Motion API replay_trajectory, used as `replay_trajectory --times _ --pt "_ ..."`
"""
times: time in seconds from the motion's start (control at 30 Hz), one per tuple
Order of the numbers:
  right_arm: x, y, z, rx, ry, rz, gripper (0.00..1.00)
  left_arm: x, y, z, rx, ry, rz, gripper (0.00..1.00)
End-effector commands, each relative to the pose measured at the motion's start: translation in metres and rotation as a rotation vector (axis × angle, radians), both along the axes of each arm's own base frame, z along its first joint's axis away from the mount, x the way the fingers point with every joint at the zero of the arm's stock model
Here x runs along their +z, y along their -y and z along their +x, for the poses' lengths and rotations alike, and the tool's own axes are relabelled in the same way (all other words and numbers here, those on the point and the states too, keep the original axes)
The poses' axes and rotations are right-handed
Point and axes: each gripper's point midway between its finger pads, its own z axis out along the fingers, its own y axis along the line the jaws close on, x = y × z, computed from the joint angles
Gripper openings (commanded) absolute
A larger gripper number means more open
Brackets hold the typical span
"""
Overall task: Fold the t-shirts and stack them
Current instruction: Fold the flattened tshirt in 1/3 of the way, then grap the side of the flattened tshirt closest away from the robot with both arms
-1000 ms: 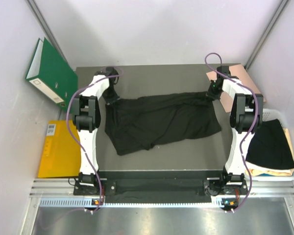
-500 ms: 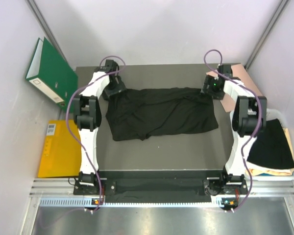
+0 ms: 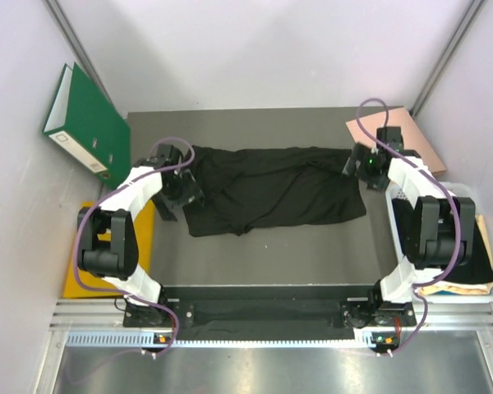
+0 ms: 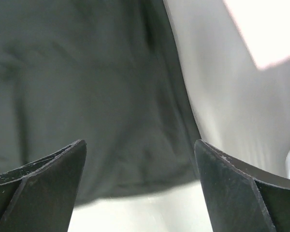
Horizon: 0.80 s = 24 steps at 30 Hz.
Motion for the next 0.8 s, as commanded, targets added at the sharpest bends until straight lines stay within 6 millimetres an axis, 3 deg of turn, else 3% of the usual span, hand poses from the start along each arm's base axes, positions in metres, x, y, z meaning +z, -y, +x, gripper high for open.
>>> replay_trajectory --times 0.0,0.17,0.27,0.47,0.5,0.6,0.63,0.73,0.77 --pt "-0.029 -0.004 -0.036 -0.042 -0.156 0.051 0.92 -0.018 0.014 -0.027 0.026 -0.048 -0.096 0.98" --pt "-0.043 -0.005 -0.051 -0.061 -0.195 0.054 0.91 -0.047 0.021 -0.05 0.034 -0.106 -0.146 0.94" --pt "-0.056 -0.005 -0.057 -0.068 -0.223 0.058 0.91 -0.06 0.027 -0.052 0.025 -0.114 -0.171 0.88" --pt "-0.085 -0.012 -0.059 -0.064 -0.257 0.08 0.81 -0.082 0.033 -0.043 0.007 -0.142 -0.154 0.51" --pt "-0.088 -0.015 -0.059 -0.056 -0.261 0.091 0.79 -0.084 0.033 -0.037 0.01 -0.13 -0.148 0.39" --pt "-0.103 -0.024 -0.058 -0.029 -0.282 0.117 0.55 -0.091 0.033 -0.025 0.012 -0.134 -0.135 0.14" --pt "-0.106 -0.028 -0.055 -0.017 -0.276 0.137 0.29 -0.096 0.032 -0.025 0.011 -0.152 -0.127 0.0" --pt "-0.107 -0.034 -0.056 0.001 -0.265 0.156 0.01 -0.087 0.033 -0.018 -0.005 -0.148 -0.127 0.0" --pt "-0.103 -0.034 -0.054 0.01 -0.249 0.157 0.0 -0.08 0.033 -0.015 -0.009 -0.134 -0.13 0.0"
